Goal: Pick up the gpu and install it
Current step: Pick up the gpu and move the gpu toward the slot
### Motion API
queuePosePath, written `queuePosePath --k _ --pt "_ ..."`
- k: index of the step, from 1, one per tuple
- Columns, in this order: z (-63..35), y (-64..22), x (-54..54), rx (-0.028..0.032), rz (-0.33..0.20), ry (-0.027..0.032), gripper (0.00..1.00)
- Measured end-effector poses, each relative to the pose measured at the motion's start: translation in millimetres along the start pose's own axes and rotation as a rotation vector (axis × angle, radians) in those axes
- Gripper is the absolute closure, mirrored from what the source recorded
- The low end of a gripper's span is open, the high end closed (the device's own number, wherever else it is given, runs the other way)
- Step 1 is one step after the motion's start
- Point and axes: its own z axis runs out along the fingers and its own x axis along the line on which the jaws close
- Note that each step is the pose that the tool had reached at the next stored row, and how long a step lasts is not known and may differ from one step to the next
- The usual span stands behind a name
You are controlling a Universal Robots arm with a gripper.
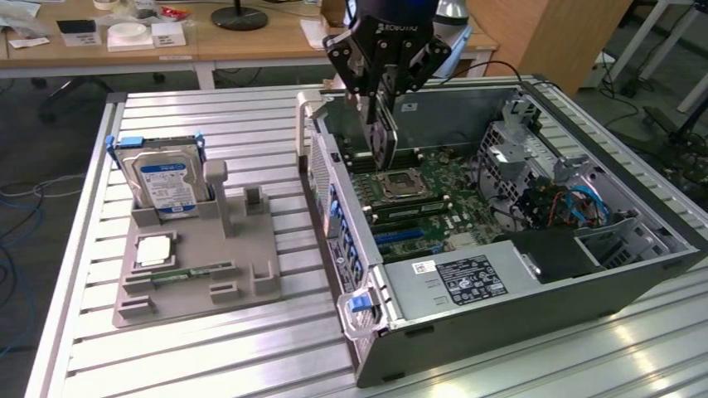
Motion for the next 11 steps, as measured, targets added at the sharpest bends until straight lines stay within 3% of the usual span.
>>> queuePosePath --k 11 --pt "0.0 0.2 -3.1 0.0001 0.0 0.0 0.73"
